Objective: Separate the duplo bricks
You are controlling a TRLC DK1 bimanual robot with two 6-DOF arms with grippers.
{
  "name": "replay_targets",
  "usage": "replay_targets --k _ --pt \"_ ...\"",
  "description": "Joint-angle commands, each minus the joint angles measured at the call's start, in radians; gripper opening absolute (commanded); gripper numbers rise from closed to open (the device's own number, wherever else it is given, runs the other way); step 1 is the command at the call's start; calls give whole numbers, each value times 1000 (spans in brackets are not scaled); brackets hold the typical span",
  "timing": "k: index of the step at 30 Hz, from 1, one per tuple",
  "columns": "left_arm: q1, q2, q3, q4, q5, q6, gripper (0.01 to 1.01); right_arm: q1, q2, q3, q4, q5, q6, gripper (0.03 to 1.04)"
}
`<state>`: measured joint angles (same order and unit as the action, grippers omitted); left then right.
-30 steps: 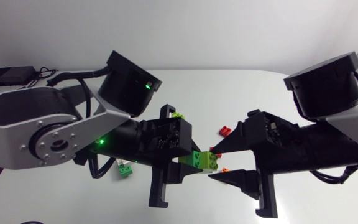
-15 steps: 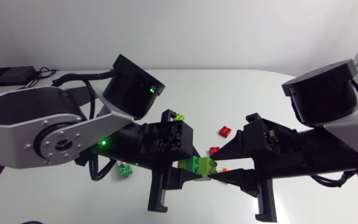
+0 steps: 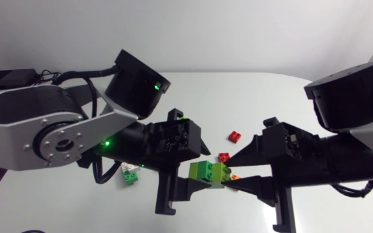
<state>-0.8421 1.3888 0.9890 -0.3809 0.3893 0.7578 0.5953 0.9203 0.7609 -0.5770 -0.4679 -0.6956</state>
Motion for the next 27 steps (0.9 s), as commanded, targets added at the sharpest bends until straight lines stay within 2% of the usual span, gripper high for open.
replay_targets --k 1,5,12,21,27 --pt "11 -4 -7 2 0 -6 772 -9 -17 -9 -23 -5 -2 311" --pt "14 -7 -12 2 2 -6 756 -9 -26 -14 -26 -5 -2 311" --pt "11 -11 -15 4 3 -5 362 -9 -41 -23 -32 -6 -1 311" --pt "-29 -40 -33 -4 13 15 325 -5 -55 -21 -50 -11 -2 311" --pt "-37 -57 -50 -4 13 17 321 -51 -43 38 -129 -110 -27 311"
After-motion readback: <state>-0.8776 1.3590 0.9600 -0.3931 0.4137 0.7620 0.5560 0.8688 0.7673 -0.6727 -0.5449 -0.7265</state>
